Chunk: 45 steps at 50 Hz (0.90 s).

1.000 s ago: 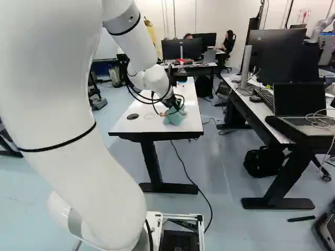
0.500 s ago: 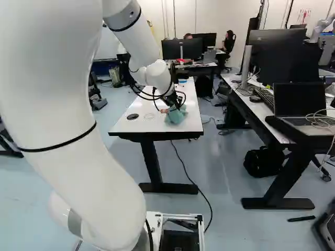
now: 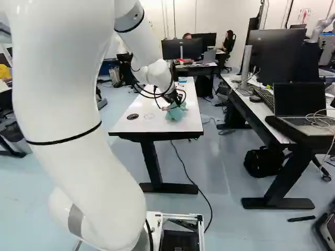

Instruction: Clean the table with the green towel

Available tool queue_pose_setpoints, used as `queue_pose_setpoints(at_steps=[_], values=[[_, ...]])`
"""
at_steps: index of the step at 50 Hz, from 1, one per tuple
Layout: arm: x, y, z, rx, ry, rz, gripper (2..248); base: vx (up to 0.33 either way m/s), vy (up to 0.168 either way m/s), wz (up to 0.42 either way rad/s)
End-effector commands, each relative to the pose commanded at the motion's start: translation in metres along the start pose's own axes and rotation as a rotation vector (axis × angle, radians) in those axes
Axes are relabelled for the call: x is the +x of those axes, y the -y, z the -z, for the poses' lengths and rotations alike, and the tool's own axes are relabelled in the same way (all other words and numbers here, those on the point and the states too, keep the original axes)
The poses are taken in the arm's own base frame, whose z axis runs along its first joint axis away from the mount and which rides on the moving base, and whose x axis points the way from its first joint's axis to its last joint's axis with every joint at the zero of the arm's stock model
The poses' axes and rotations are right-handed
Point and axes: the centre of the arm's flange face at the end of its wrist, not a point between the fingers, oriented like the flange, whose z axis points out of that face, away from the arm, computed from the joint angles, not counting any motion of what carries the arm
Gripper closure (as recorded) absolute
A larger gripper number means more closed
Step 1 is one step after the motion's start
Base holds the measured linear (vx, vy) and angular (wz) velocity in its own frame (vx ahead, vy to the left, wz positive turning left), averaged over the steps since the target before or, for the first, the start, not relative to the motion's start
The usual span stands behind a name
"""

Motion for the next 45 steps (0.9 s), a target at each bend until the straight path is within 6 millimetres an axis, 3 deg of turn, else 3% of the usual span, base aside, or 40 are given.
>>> queue_pose_setpoints(at_steps=[16, 45], values=[[0.023, 0.010, -0.026, 0.011, -0.052, 0.020, 203, 0.000, 0.000, 0.000], [0.042, 0.026, -0.081, 0.030, -0.153, 0.081, 203, 0.000, 0.000, 0.000]])
